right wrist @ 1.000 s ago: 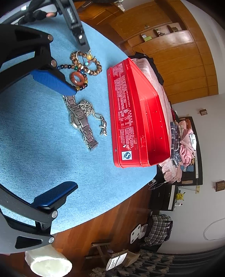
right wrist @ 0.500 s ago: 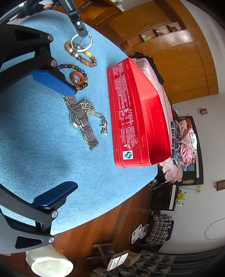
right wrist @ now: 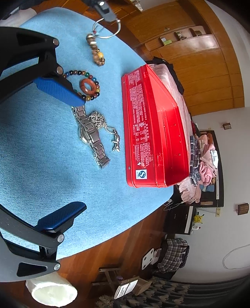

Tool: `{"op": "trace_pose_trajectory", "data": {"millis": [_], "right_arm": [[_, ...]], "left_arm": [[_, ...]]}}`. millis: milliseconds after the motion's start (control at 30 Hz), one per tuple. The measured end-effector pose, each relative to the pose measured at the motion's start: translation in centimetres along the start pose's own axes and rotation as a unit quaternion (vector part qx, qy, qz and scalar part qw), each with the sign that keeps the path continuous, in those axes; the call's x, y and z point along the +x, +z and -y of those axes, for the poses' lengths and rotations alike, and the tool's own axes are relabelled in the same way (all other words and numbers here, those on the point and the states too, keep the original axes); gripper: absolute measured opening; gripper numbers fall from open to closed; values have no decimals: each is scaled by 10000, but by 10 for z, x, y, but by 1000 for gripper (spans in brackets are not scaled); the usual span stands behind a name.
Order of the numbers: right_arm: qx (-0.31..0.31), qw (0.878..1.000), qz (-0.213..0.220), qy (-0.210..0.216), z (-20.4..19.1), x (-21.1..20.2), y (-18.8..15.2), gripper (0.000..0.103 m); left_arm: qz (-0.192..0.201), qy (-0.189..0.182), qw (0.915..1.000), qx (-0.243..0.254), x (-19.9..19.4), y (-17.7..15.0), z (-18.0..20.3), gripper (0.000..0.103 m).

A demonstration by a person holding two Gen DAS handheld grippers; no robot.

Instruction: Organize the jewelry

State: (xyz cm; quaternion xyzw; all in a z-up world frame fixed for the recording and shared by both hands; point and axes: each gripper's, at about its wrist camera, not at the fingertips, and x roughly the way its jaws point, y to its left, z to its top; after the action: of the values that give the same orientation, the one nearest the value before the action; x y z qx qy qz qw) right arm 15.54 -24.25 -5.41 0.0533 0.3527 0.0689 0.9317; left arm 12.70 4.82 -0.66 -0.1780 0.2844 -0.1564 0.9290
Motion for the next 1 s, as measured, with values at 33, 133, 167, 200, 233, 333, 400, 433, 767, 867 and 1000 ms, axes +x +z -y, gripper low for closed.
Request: {"op": "trace_pose_trajectory", "data": {"millis": [33,133,167,200,233,333,400,433,767,867,1000], "right_arm": [[5,10000,0,6,0,0,0,97],[7,10000,-4,9,0,0,0,97],[15,10000,-4,15,1,-1,0,97],[20,10000,-5,17,0,0,0,97],[31,10000,-5,24,0,0,0,97],[64,10000,-8,42,2,0,0,97],[72,10000,-17,49,2,0,0,97],[72,10000,-22,50,2,0,0,97],[47,10000,-49,35,1,2,1,97],[56,10000,-52,34,1,2,1,97],[65,10000,-48,41,1,2,1,97]], "left_arm": [[-14,-149,9999,5,3,-1,2,2],[-548,-320,9977,247,22,-12,12,5],[-822,-306,9957,294,32,-18,14,14],[-969,-347,9944,250,37,-22,14,21],[-1057,-378,9935,180,41,-26,14,37],[-1162,-248,9926,254,45,-31,14,48],[-1176,-166,9925,286,46,-31,13,50],[-1177,-117,9926,283,46,-30,12,51],[-1188,646,9887,642,38,-32,8,65],[-1244,676,9880,612,40,-38,11,65],[-1276,1017,9839,733,49,-46,13,63]]}}
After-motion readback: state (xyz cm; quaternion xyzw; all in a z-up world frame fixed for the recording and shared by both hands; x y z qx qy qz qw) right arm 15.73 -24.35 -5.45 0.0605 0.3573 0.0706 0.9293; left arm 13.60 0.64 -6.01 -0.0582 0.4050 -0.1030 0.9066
